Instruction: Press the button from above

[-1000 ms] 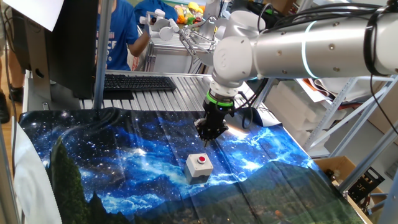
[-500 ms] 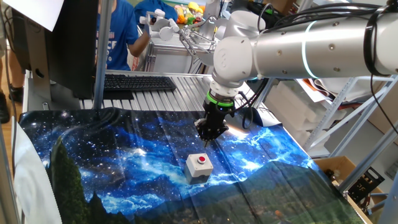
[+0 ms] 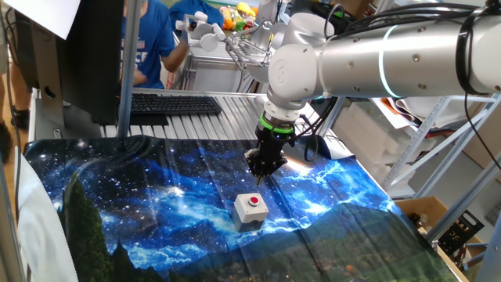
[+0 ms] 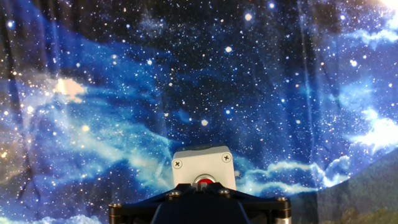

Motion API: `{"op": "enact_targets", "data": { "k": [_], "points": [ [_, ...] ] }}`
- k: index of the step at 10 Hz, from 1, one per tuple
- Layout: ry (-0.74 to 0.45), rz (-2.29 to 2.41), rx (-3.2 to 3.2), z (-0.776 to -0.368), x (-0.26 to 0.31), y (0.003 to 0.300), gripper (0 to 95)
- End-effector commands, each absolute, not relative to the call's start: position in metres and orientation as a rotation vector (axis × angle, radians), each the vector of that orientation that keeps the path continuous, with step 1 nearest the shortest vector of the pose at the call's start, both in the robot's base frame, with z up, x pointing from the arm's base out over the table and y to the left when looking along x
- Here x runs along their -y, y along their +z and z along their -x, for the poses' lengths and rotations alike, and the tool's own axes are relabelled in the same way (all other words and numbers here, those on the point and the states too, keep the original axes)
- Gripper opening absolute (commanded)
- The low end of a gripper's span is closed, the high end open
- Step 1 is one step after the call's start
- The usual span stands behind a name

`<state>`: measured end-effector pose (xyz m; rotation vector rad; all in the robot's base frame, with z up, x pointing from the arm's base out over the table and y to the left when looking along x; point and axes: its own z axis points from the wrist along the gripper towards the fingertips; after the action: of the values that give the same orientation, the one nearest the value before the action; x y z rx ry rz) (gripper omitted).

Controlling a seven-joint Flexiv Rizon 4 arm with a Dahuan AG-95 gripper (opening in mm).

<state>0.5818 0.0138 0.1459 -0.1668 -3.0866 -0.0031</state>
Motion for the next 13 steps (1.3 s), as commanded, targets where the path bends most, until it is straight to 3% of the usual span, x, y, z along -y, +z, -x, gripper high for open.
{"op": "enact_targets", "data": {
  "k": [1,13],
  "points": [
    [-0.001,0.159,3.088,-0.5813,-0.0138,0.1459,0.0],
    [0.0,0.179,3.085,-0.5813,-0.0139,0.1457,0.0]
  ]
}}
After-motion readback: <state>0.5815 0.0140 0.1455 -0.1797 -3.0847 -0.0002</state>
